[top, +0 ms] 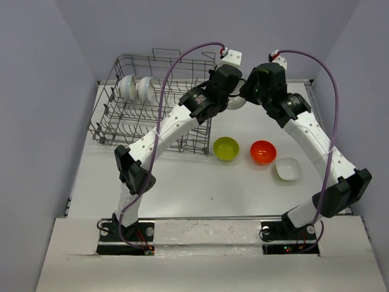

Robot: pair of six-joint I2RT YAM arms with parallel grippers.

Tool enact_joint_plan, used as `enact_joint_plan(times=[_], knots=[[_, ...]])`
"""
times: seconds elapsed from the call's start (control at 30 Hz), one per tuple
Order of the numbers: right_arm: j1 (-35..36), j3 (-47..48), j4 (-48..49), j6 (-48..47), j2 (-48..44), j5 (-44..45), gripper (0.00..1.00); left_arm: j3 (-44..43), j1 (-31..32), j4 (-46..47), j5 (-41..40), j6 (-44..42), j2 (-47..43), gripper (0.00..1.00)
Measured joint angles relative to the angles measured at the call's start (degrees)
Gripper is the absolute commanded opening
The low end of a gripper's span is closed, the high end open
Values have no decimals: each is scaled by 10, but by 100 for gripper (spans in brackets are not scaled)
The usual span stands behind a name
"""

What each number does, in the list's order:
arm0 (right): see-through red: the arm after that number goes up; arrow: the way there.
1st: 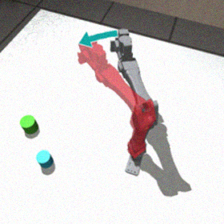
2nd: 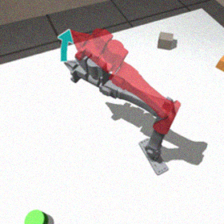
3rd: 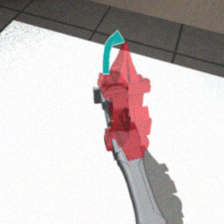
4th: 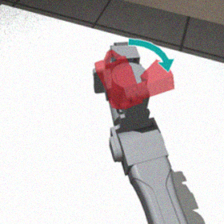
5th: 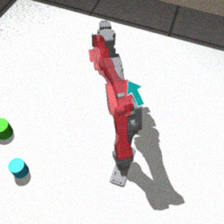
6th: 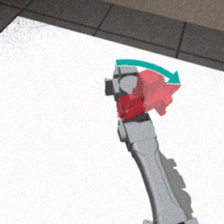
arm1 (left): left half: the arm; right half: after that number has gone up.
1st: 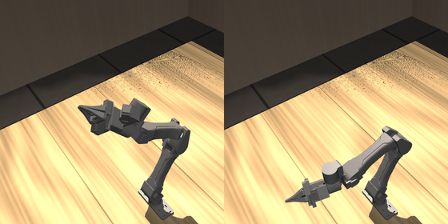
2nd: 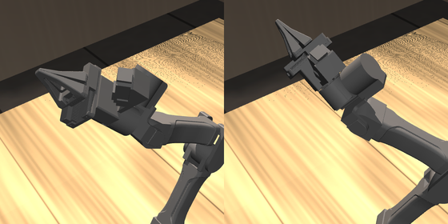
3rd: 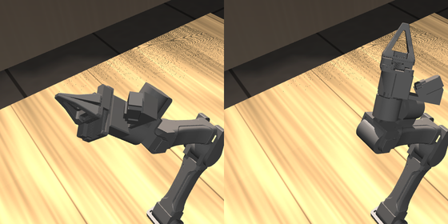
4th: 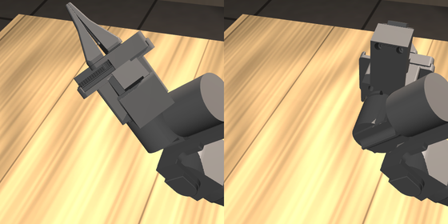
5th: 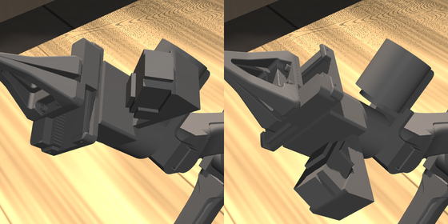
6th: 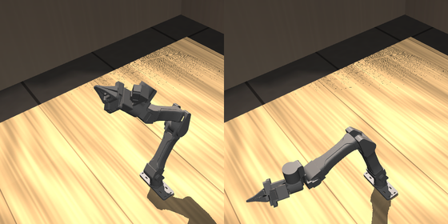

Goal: Load the bowls into the dish rack
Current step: Pass from the right arm to the left

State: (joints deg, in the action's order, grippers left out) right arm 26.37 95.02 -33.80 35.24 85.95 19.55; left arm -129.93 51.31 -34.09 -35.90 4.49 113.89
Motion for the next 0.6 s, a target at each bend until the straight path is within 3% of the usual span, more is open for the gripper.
enact_joint_plan(times=[0.2, 0.6], knots=[[0, -3, -1, -1, -19, 0, 43, 0, 3, 1, -7, -13, 0, 0], [0, -47, 4, -10, -175, 41, 45, -22, -13, 9, -35, -44, -3, 0]])
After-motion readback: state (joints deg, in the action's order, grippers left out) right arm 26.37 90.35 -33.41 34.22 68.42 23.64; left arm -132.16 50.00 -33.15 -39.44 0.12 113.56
